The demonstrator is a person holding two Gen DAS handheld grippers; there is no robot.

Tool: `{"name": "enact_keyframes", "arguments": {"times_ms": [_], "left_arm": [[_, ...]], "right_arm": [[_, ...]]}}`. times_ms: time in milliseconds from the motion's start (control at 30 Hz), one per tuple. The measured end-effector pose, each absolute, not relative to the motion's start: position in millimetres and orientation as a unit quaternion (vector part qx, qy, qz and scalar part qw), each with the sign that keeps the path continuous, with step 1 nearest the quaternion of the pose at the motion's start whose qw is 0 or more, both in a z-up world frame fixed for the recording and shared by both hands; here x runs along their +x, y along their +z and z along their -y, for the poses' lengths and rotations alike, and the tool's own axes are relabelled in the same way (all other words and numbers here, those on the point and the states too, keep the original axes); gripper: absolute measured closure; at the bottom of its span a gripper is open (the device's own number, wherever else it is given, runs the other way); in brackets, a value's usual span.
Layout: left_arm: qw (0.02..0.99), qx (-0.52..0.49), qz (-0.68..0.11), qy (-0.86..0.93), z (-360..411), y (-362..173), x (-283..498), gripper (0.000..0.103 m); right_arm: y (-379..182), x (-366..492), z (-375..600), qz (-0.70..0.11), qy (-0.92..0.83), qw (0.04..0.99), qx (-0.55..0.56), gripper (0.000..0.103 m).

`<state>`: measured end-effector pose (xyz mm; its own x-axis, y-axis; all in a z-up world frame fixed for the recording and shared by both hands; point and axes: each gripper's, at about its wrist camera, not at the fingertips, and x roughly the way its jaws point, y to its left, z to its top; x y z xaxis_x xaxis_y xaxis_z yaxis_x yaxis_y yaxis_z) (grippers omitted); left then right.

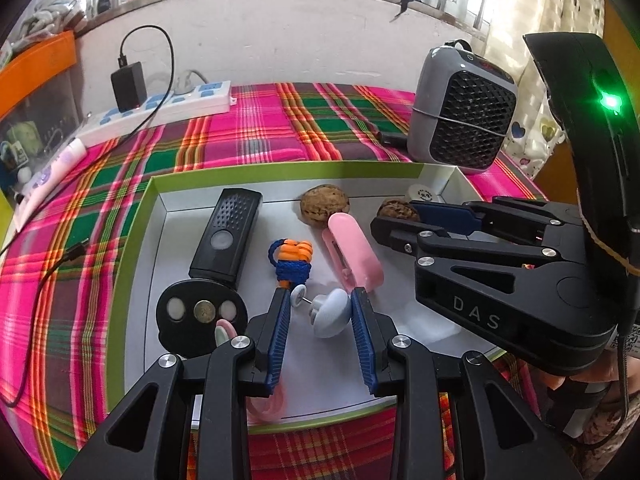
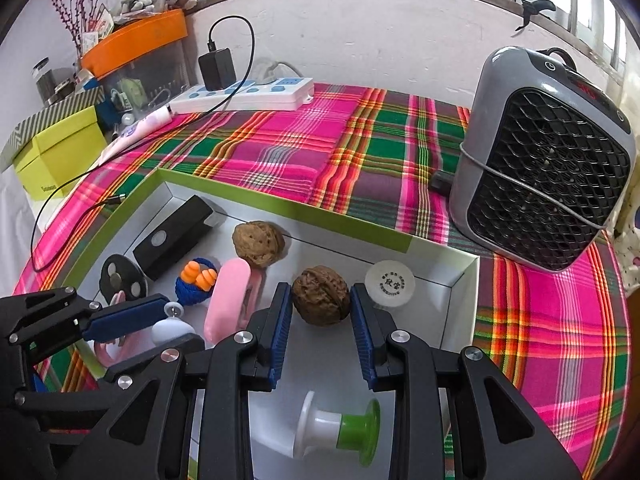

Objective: Organize objects
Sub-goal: 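Lower and open the right tool to drop the walnut while the left tool releases the knob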

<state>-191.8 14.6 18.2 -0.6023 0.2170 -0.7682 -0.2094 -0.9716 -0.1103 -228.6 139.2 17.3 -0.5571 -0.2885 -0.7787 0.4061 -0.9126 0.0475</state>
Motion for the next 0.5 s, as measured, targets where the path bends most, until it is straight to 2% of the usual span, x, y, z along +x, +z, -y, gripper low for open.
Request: {"name": "enact_keyframes", "arguments": {"times_ms": [500], "left_arm": [[0.119, -0.429, 0.006, 0.895, -14.4, 16.6, -192.6, 0.073]], "right_arm": [[19.4, -225.3, -140.4, -0.059, -0.883, 0.191, 0.425, 0.072]]}}
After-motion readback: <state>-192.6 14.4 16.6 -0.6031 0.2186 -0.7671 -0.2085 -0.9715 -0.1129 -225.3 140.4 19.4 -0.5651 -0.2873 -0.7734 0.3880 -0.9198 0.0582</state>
